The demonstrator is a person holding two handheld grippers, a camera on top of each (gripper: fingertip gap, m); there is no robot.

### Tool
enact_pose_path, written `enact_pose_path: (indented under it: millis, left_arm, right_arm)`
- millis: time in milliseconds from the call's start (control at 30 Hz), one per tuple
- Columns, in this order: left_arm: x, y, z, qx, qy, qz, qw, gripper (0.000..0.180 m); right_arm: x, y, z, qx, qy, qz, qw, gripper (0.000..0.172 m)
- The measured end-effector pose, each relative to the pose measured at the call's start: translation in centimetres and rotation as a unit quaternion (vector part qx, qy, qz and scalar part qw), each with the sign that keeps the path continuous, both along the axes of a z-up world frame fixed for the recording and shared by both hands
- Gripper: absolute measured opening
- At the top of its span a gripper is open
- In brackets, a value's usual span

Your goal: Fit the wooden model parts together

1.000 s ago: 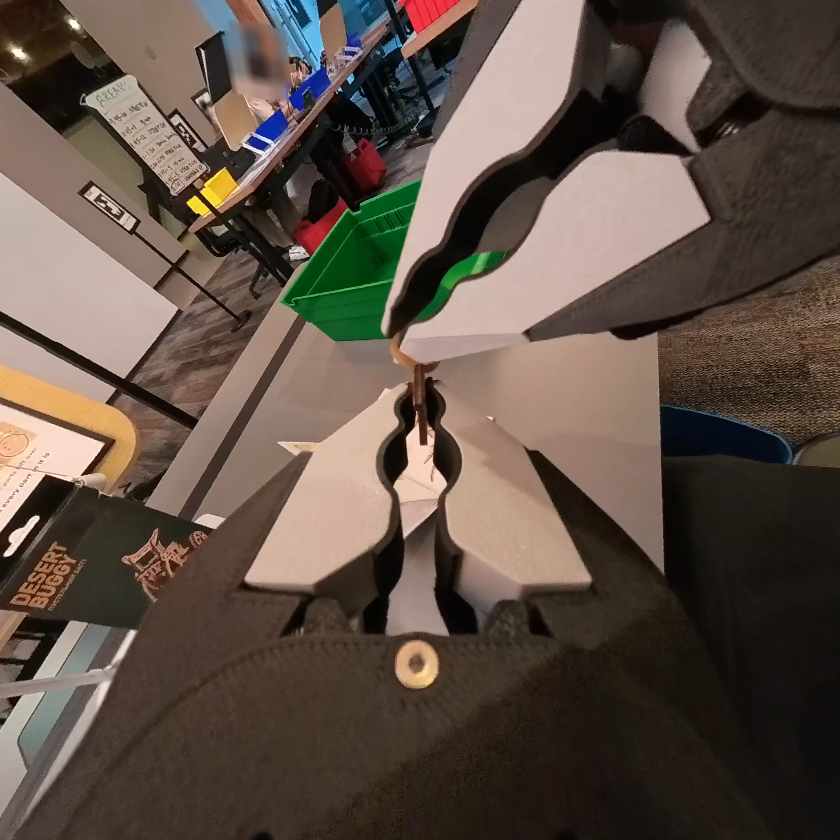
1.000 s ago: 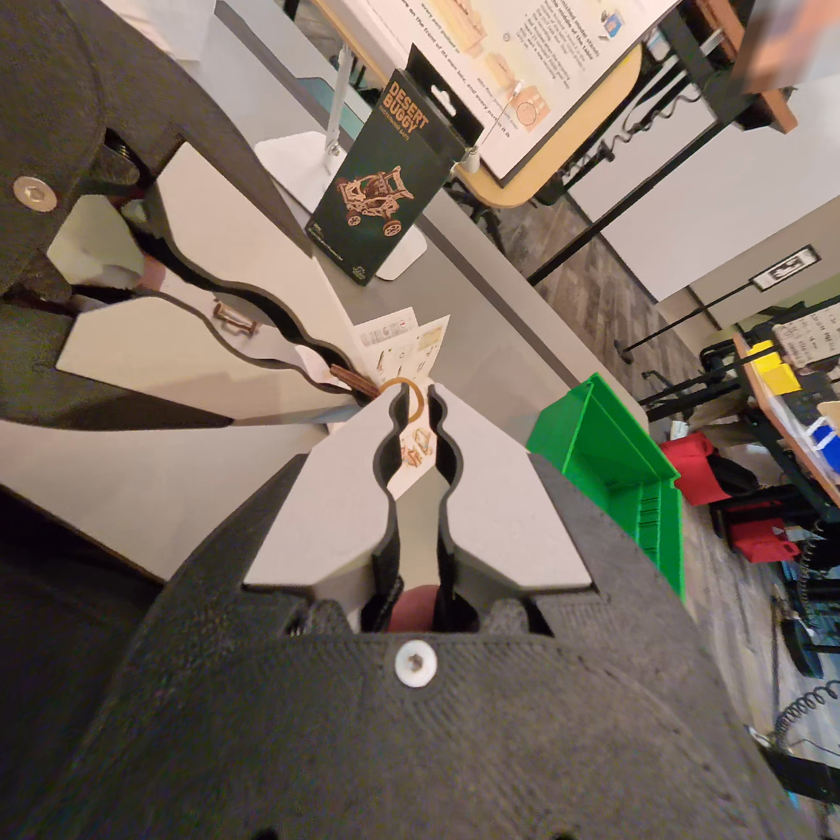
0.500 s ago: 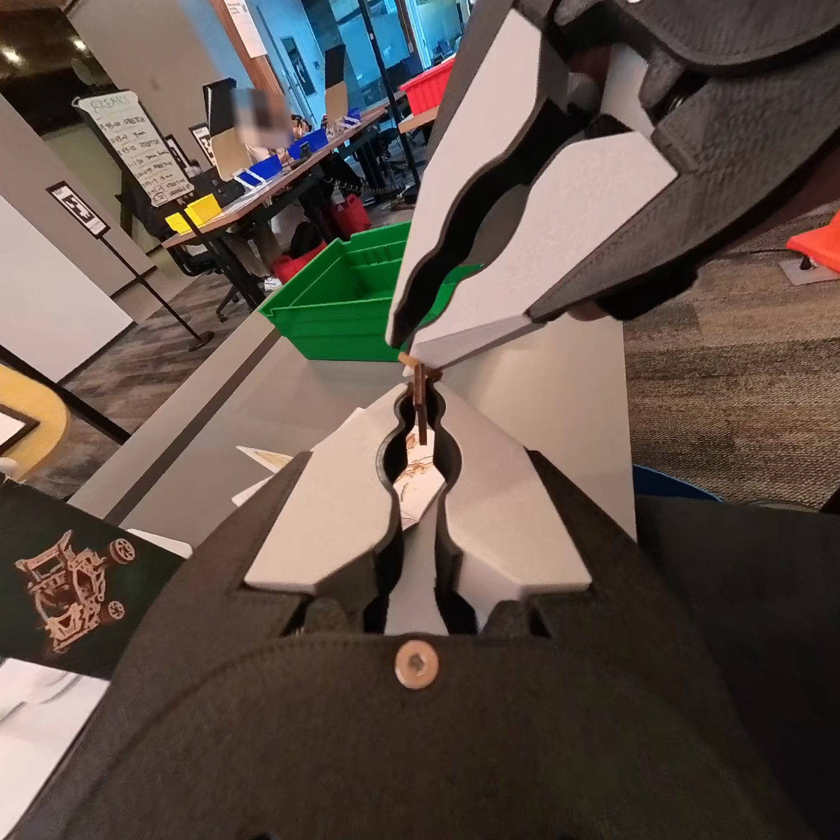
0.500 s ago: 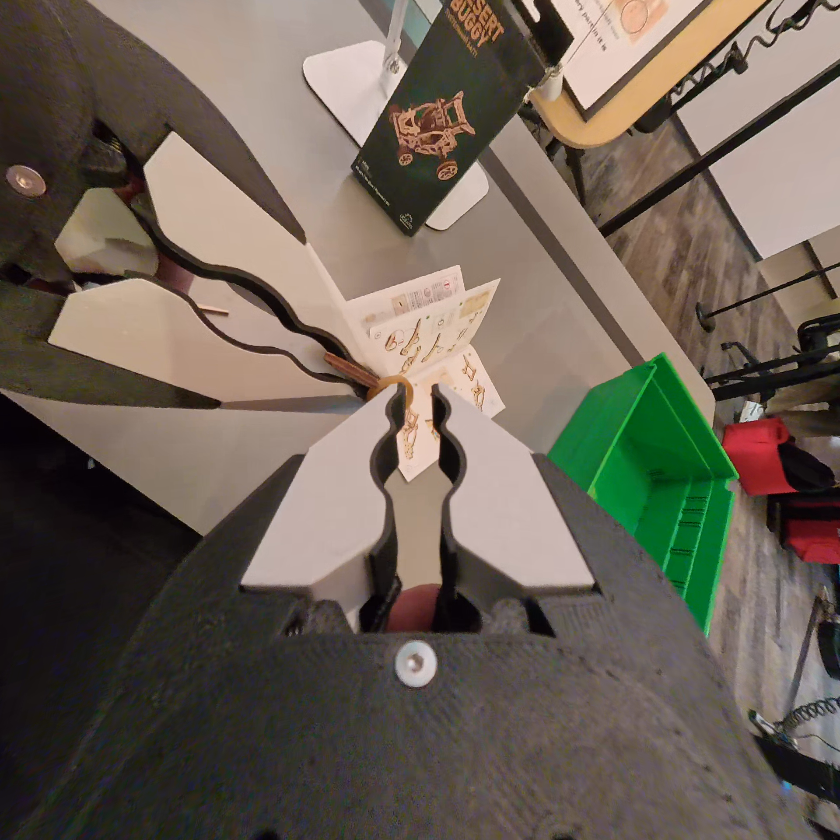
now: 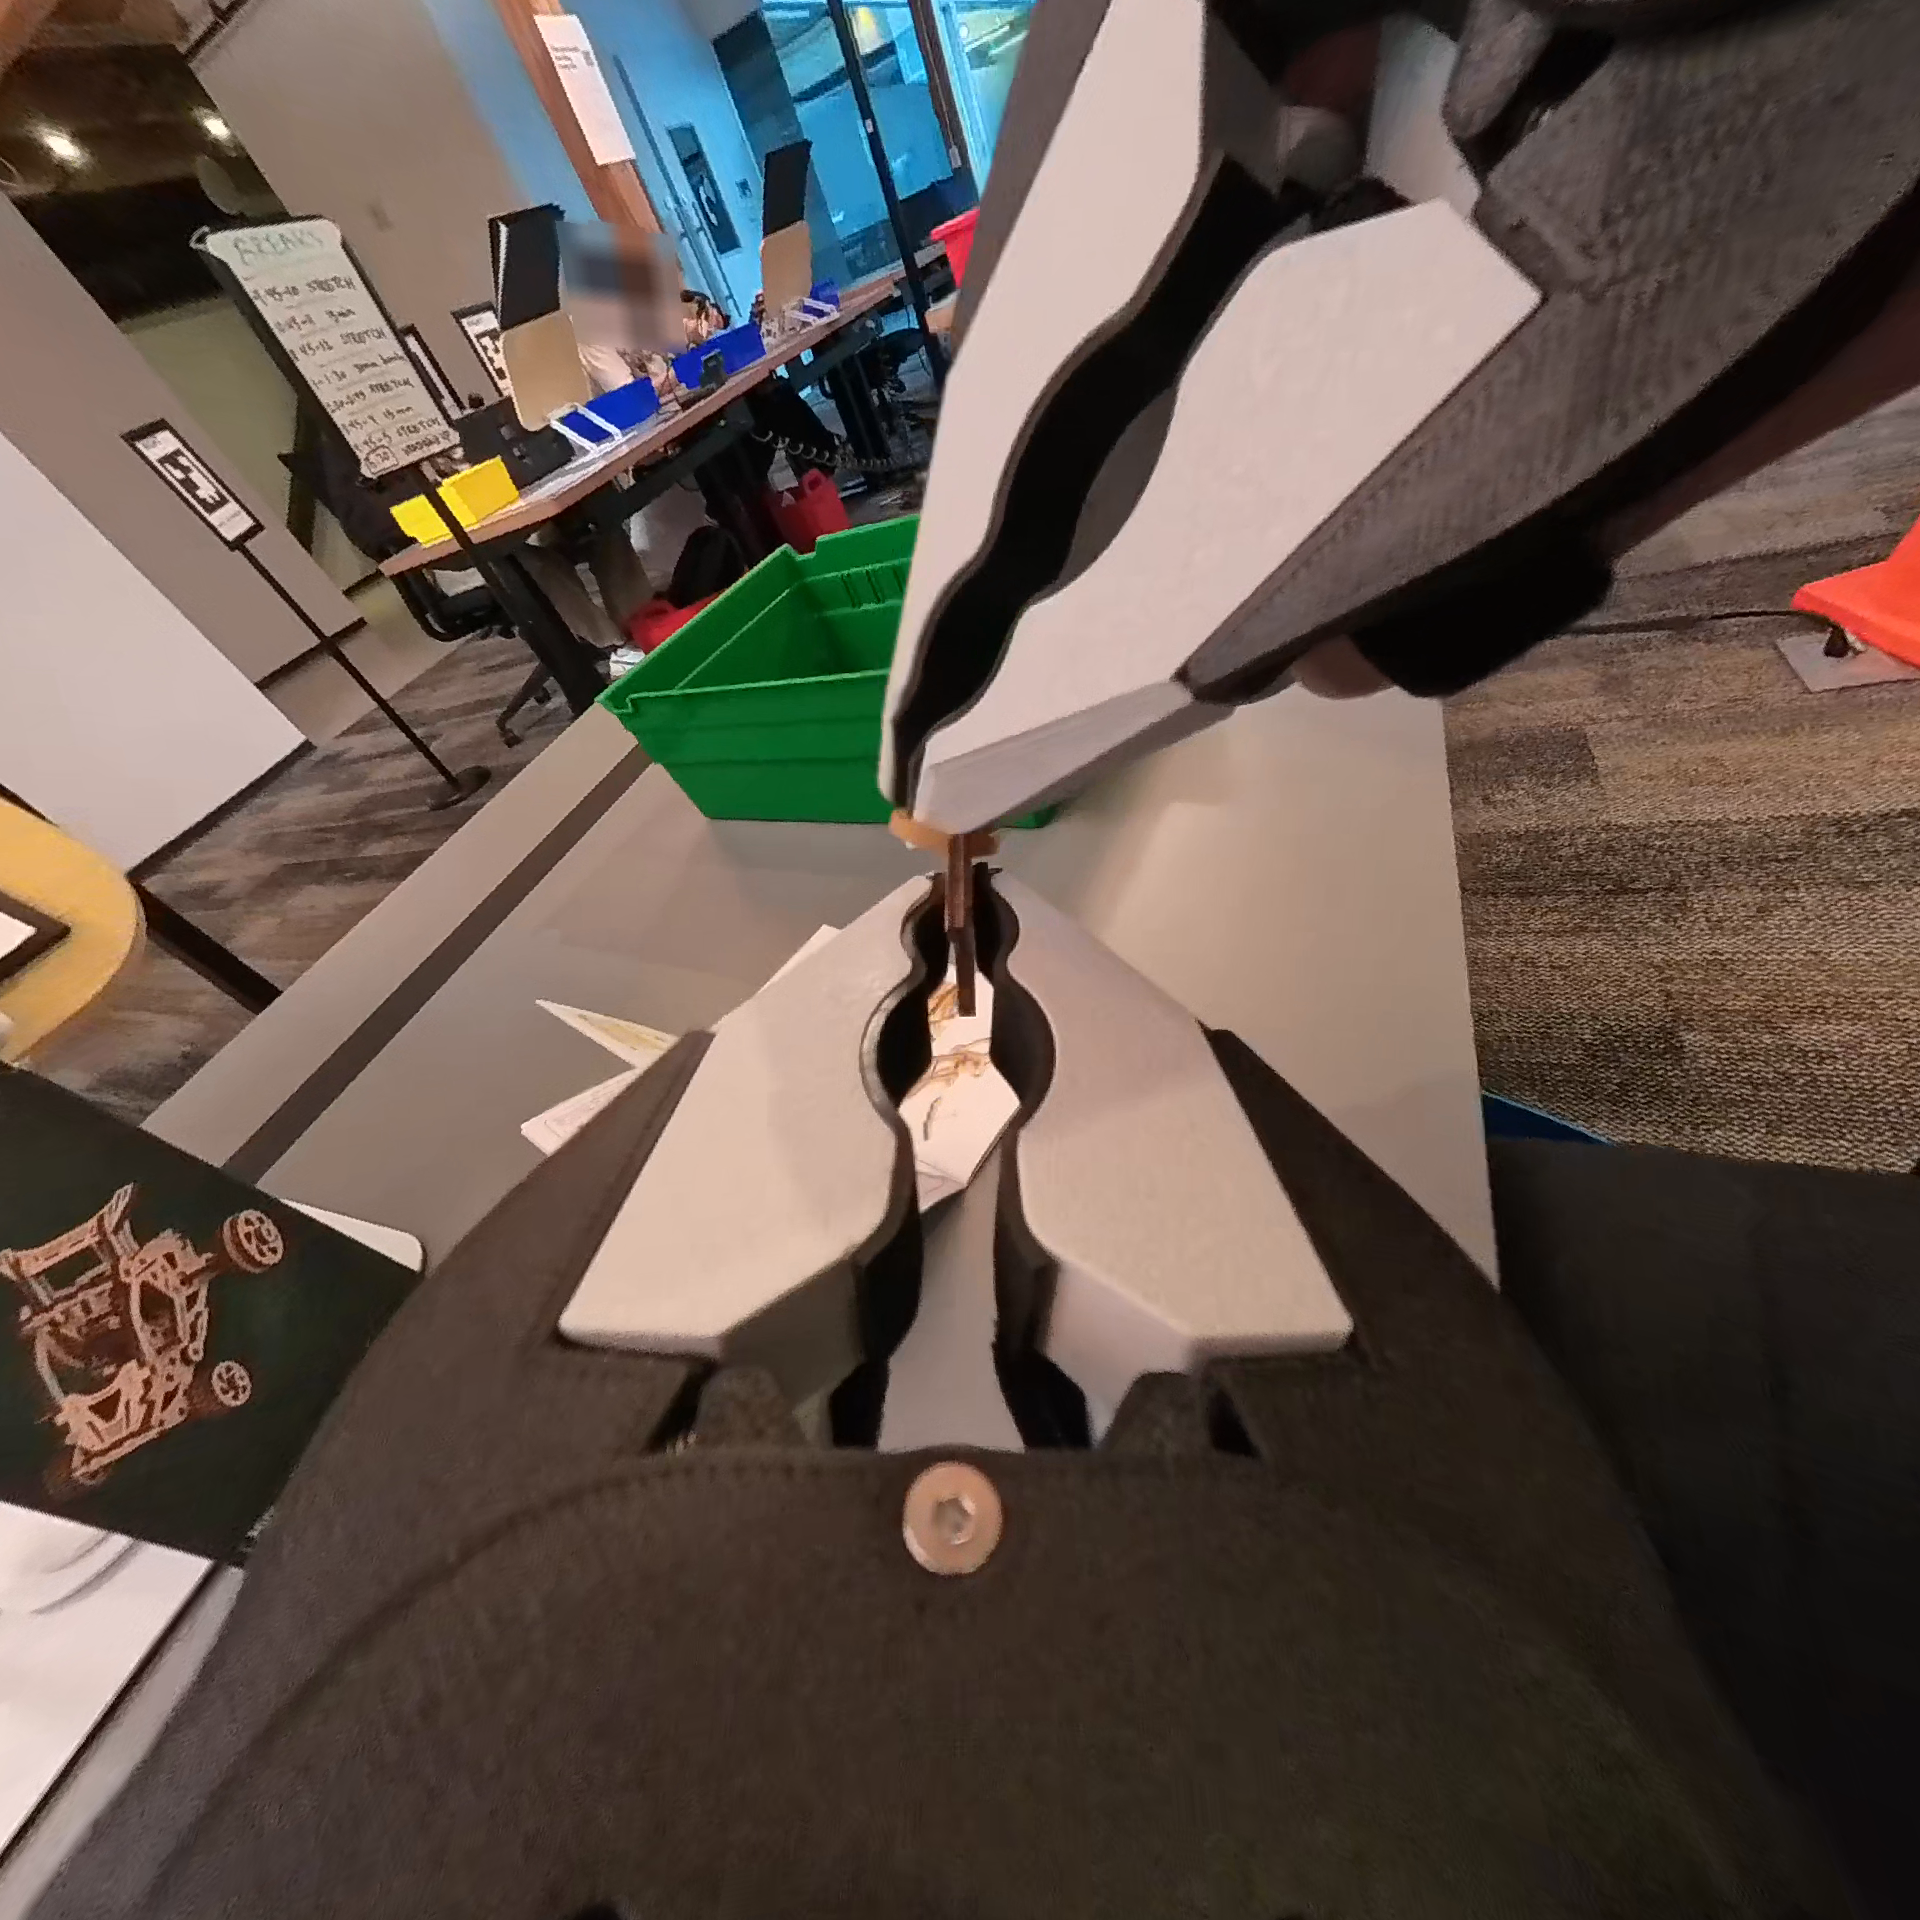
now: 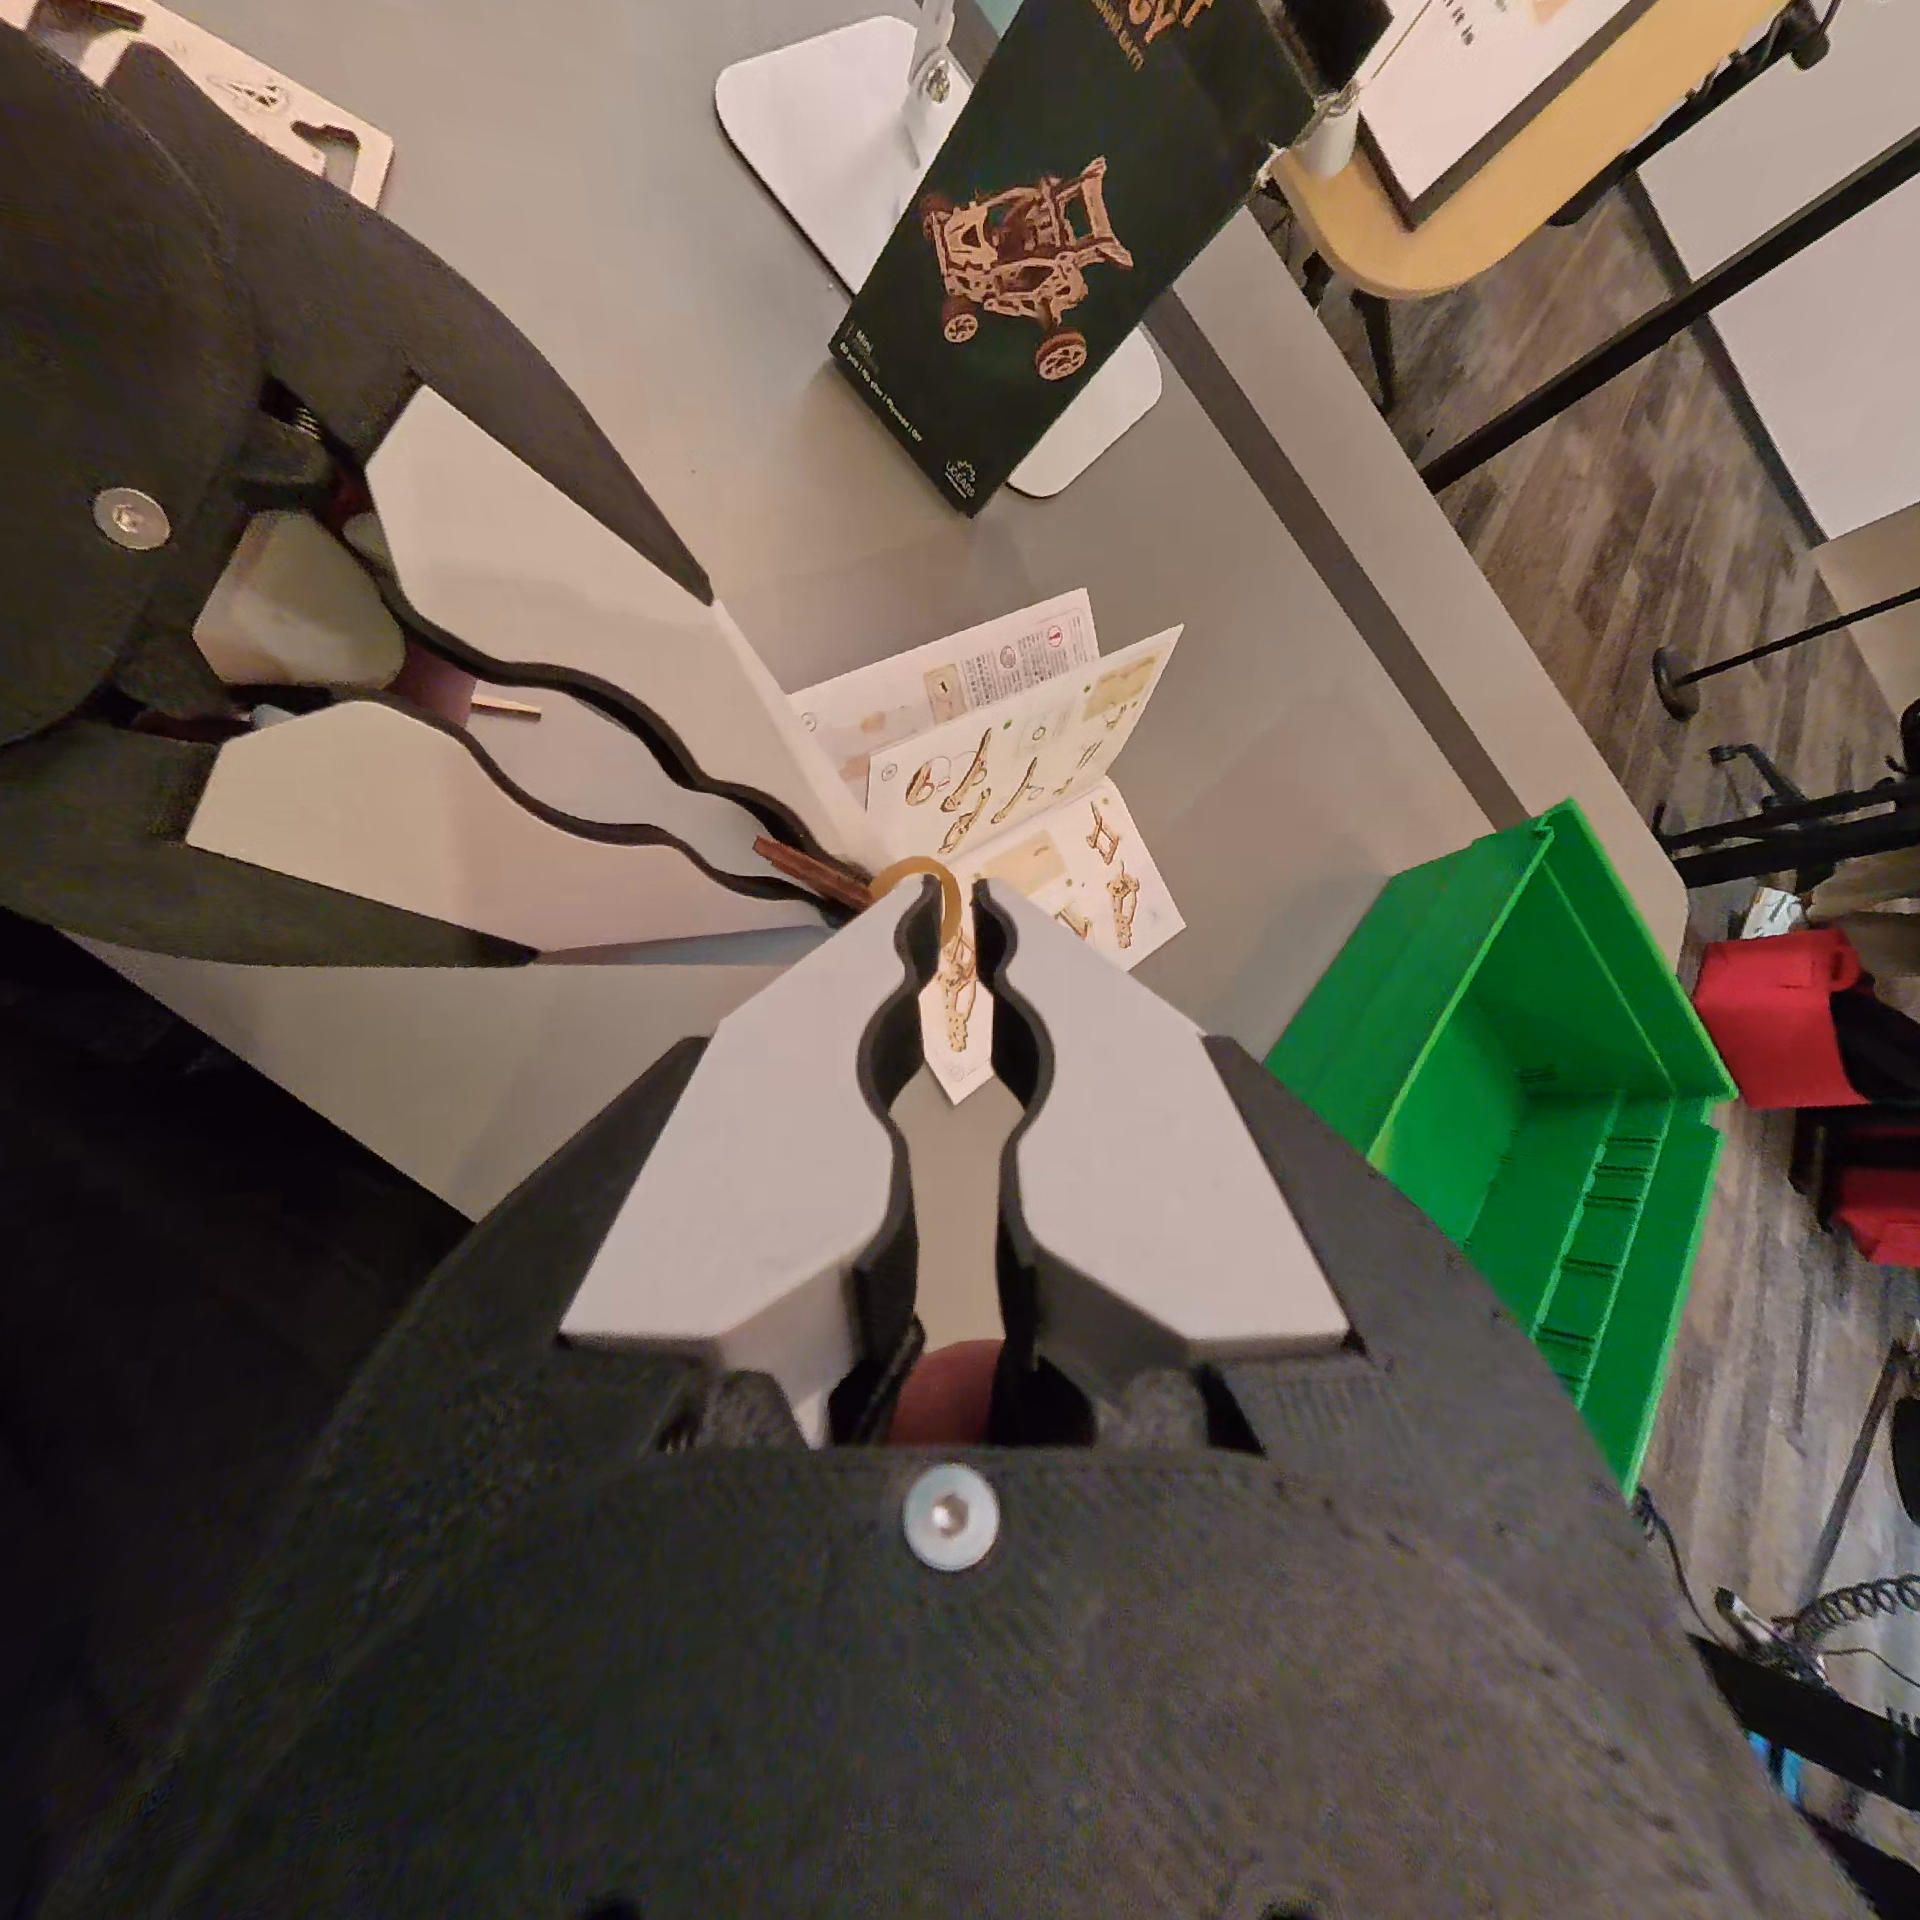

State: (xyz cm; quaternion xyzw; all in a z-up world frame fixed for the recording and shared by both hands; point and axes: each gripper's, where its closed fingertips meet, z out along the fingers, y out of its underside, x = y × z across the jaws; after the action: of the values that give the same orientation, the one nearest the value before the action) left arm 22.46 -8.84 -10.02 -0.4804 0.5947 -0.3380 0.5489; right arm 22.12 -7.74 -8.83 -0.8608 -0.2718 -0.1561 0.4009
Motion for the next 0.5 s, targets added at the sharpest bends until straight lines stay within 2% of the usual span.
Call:
enact_pose_path:
  millis: [367,500]
  left_arm:
    - [-0.2,1.1,-0.5,-0.023,-0.014,0.006,1.000,0.001]
    - [-0.4,1.4,0.0,-0.045,-0.032,0.000,0.998,0.002]
  right_arm:
    - [0.0,0.5,-0.1,-0.007,0.000,-0.002,1.000,0.007]
    - [-0.5,0.5,0.6,-0.002,0.033,0.015,0.999,0.009]
